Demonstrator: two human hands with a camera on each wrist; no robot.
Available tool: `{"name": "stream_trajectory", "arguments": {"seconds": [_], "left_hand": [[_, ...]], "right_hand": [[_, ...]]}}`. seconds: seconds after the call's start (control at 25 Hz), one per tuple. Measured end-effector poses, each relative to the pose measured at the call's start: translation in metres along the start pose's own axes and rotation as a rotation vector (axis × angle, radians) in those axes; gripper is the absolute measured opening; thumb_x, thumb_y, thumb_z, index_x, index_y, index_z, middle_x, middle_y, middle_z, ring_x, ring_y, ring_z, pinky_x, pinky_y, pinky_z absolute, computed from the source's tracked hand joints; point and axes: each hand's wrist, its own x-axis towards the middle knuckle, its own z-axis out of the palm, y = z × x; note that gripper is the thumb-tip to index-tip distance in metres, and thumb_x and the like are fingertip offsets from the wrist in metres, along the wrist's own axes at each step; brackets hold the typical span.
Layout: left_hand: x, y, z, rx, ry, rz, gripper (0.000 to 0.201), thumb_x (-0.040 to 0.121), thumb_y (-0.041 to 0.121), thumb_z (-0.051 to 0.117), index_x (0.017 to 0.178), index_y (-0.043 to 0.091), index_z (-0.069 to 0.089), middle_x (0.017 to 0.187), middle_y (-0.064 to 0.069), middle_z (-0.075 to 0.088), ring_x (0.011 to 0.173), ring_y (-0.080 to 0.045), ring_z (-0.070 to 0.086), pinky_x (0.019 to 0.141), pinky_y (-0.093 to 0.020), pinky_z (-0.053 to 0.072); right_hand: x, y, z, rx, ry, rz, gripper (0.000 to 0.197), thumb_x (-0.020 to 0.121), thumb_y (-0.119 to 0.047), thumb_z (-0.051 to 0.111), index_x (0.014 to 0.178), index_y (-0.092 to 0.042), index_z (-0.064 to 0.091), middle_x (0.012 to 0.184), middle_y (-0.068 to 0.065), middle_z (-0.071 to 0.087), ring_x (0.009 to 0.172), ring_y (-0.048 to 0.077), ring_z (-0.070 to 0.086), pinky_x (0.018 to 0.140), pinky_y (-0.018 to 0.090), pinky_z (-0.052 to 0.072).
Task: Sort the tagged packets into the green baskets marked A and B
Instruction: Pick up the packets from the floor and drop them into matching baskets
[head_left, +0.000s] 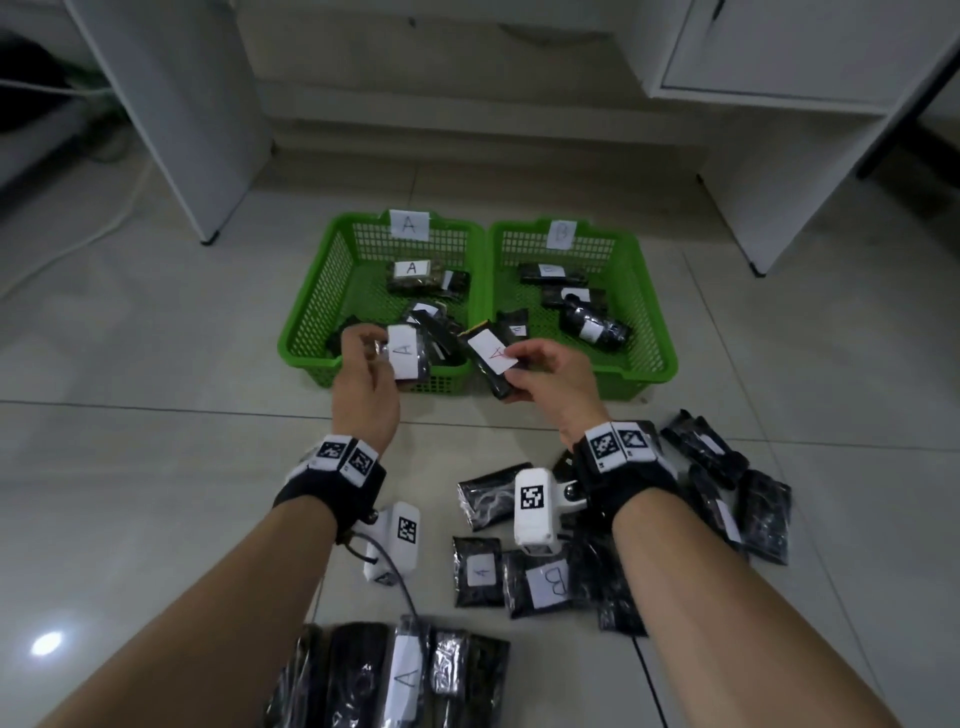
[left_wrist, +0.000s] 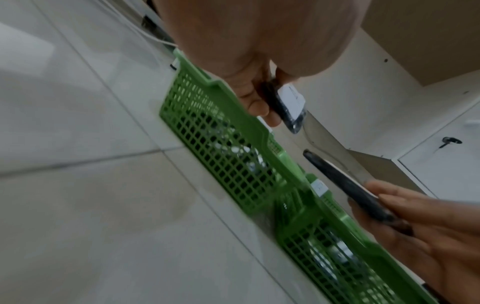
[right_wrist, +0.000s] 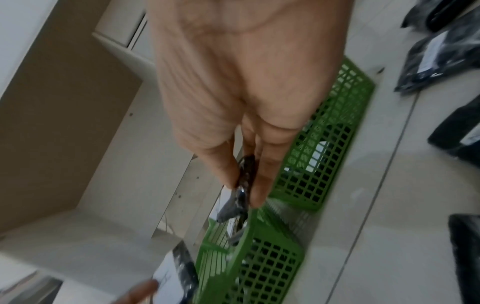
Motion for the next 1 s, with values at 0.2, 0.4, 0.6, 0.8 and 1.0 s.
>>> {"name": "stream_trajectory", "arguments": {"seconds": [0.2, 0.4, 0.6, 0.8, 1.0], "left_hand": [[0.055, -0.001, -0.034, 0.336, -0.011, 0.094, 0.024, 0.097, 0.019, 0.050, 0.118, 0.026, 0.060, 0.115, 0.002, 0.065, 0.104, -0.022, 0.059, 0.095, -0.043, 0.047], [0.077, -0.031, -0.045, 0.911, -0.290, -0.053, 0.048, 0.098, 0.044, 0.034, 0.142, 0.027, 0.047, 0.135, -0.006, 0.060, 0.134, -0.031, 0.039, 0.116, -0.058, 0.009], [0.069, -0.049, -0.041, 1.057, -0.369, -0.068, 0.072, 0.088, 0.051, 0.002, 0.120, 0.019, 0.058, 0.126, -0.018, 0.061, 0.132, -0.037, 0.036, 0.114, -0.069, -0.001], [0.061, -0.044, -0.046, 0.997, -0.283, -0.005, 0.068, 0.095, 0.053, 0.012, 0.120, 0.018, 0.064, 0.129, -0.018, 0.057, 0.130, -0.035, 0.041, 0.116, -0.061, 0.013], [0.022, -0.026, -0.042, 0.765, -0.108, 0.394, 0.033, 0.093, 0.034, 0.042, 0.116, 0.015, 0.059, 0.118, -0.006, 0.055, 0.109, -0.027, 0.049, 0.101, -0.043, 0.036]], "right_hand": [[0.007, 0.007, 0.038, -0.256, 0.014, -0.160, 0.049, 0.070, -0.001, 0.088, 0.116, -0.013, 0.075, 0.106, 0.003, 0.076, 0.095, 0.016, 0.073, 0.089, 0.030, 0.059], [0.023, 0.010, 0.071, -0.480, 0.110, -0.297, 0.056, 0.073, -0.024, 0.089, 0.125, -0.013, 0.071, 0.113, 0.002, 0.075, 0.102, 0.015, 0.070, 0.098, 0.038, 0.056], [0.042, 0.008, 0.104, -0.970, 0.087, -0.379, 0.053, 0.086, -0.054, 0.071, 0.128, -0.022, 0.070, 0.121, 0.002, 0.072, 0.121, 0.024, 0.056, 0.101, 0.036, 0.044], [0.048, 0.012, 0.114, -1.237, -0.009, -0.334, 0.046, 0.101, -0.052, 0.040, 0.123, -0.024, 0.070, 0.128, 0.001, 0.064, 0.126, 0.029, 0.041, 0.103, 0.046, 0.031], [0.011, 0.025, 0.079, -1.015, 0.180, -0.493, 0.029, 0.093, -0.029, 0.057, 0.119, -0.019, 0.065, 0.123, 0.002, 0.055, 0.122, 0.026, 0.044, 0.104, 0.043, 0.034]]}}
